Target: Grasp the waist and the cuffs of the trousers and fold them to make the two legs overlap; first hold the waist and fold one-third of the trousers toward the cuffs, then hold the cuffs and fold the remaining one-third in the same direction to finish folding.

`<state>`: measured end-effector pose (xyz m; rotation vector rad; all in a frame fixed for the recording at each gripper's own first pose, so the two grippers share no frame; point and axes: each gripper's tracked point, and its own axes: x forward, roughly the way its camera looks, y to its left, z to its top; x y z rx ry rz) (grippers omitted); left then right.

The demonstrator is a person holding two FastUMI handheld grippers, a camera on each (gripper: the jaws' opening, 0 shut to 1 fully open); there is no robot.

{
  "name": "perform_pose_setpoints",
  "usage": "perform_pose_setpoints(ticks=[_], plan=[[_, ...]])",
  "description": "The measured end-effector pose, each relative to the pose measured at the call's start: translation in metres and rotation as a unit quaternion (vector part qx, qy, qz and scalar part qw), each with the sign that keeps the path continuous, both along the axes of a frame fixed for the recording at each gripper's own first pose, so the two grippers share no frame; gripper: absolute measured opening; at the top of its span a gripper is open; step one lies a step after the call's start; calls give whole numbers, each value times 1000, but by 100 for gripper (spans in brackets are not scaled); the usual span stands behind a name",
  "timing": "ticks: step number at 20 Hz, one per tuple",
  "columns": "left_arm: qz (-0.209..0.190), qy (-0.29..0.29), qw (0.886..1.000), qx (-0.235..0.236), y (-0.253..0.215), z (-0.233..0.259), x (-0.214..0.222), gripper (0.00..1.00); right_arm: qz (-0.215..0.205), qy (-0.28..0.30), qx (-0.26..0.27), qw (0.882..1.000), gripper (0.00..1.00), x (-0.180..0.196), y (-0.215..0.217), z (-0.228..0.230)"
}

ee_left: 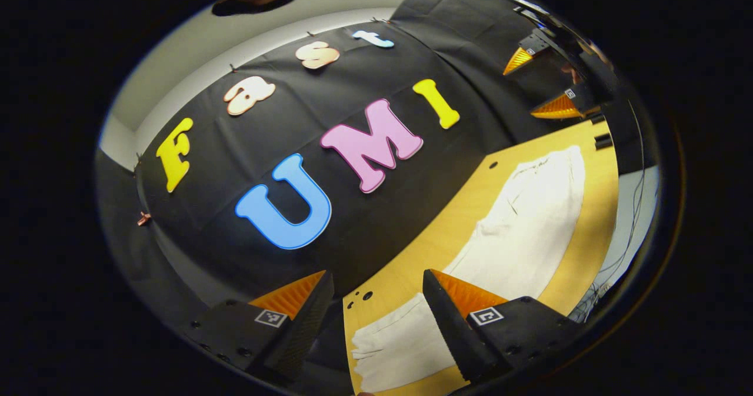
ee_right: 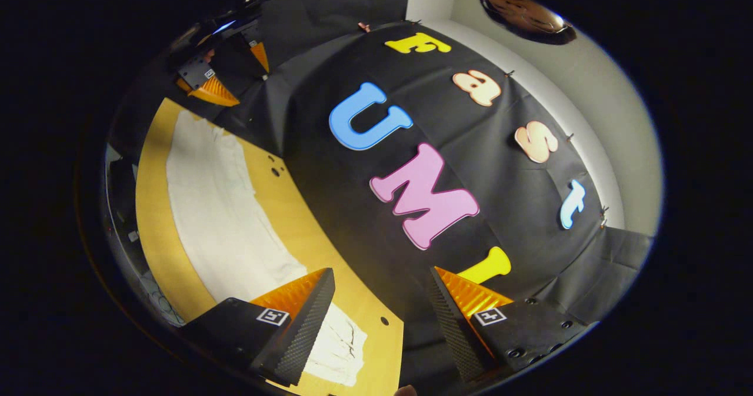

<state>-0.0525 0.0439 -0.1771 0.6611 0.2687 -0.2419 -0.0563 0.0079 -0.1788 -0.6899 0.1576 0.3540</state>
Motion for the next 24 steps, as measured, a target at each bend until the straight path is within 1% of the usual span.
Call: perform_pose_setpoints(ticks=[2, 5, 8, 9, 10, 11, 12, 13, 18, 21, 24], plan=[[-26, 21, 999, 28, -5, -26, 2, 96, 17, 28, -19, 999, 98, -5, -6, -33], [-55, 61, 995, 60, -6, -63, -9, 96, 41, 78, -48, 995, 98, -17, -16, -82], [-61, 121, 987, 86, 5, -108, -26, 96, 61, 133, -71, 987, 98, -32, -31, -129], [-63, 143, 983, 92, 8, -123, -34, 96, 67, 148, -77, 984, 100, -37, -35, -141], [-68, 168, 979, 98, 11, -138, -41, 96, 71, 159, -86, 981, 97, -40, -42, -152], [-71, 189, 974, 107, 14, -154, -50, 96, 74, 172, -93, 978, 100, -43, -49, -162], [-74, 207, 969, 117, 19, -167, -55, 96, 75, 183, -99, 975, 97, -44, -53, -171], [-76, 221, 964, 126, 24, -176, -59, 96, 76, 195, -105, 972, 97, -47, -57, -179], [-98, 263, 944, 176, 41, -210, -63, 96, 90, 219, -141, 961, 96, -50, -69, -208], [-118, 305, 928, 180, 55, -234, -78, 96, 94, 232, -148, 957, 96, -57, -77, -217], [-132, 333, 910, 209, 68, -249, -81, 96, 100, 245, -156, 952, 97, -61, -78, -227]])
